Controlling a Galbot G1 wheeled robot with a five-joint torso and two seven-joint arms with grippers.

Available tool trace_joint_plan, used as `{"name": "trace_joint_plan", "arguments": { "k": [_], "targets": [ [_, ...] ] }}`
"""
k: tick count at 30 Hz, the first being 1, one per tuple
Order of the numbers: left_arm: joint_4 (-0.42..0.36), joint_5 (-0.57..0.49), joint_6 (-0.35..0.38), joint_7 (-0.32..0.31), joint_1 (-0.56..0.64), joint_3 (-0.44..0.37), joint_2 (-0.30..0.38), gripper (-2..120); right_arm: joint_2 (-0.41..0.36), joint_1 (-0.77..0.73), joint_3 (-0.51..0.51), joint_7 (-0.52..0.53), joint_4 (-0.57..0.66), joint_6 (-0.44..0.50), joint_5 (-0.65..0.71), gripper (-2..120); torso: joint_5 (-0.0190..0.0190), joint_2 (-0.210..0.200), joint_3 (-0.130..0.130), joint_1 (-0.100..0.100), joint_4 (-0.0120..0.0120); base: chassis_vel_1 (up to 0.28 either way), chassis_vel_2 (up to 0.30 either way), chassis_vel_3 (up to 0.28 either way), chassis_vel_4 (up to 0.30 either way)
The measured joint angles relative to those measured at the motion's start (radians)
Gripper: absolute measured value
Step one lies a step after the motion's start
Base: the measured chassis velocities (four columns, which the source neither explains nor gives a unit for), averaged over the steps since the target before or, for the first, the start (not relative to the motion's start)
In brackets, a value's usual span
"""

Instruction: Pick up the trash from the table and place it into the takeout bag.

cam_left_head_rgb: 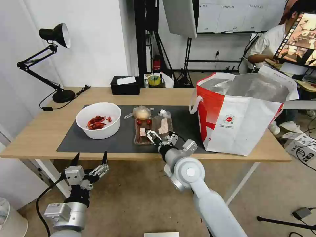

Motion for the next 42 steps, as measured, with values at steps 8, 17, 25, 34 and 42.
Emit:
{"name": "trace_joint_plan", "arguments": {
  "k": [8, 17, 25, 34, 42],
  "targets": [
    [-0.001, 0.007, -0.006, 0.001, 0.005, 0.002, -0.006, 100, -0.014, -0.009, -0.020, -0.062, 0.006, -0.005, -0.129, 100, 0.0000, 0.000, 0.000, 0.000, -0.0001, 0.000, 0.000, 0.000, 0.000],
    [0.000, 0.011, -0.010, 0.001, 0.007, 0.003, -0.009, 100, -0.025, -0.005, -0.029, -0.097, 0.020, -0.010, -0.170, 100, 0.0000, 0.000, 0.000, 0.000, -0.0001, 0.000, 0.000, 0.000, 0.000],
    [0.000, 0.009, -0.011, 0.001, 0.007, -0.002, -0.007, 100, -0.039, 0.037, -0.044, -0.101, 0.020, -0.025, -0.130, 100, 0.0000, 0.000, 0.000, 0.000, -0.0001, 0.000, 0.000, 0.000, 0.000],
    [-0.002, 0.003, -0.011, 0.001, 0.005, -0.008, -0.002, 100, -0.077, 0.122, -0.089, -0.098, -0.015, -0.048, -0.078, 100, -0.0001, 0.000, 0.000, 0.000, 0.0000, 0.000, 0.000, 0.000, 0.000],
    [-0.002, -0.004, -0.011, 0.001, -0.004, -0.009, 0.007, 100, -0.193, 0.352, -0.183, -0.200, -0.123, -0.151, -0.228, 89, 0.0001, 0.000, 0.000, 0.000, 0.0000, 0.000, 0.000, 0.000, 0.000]
  ]
}}
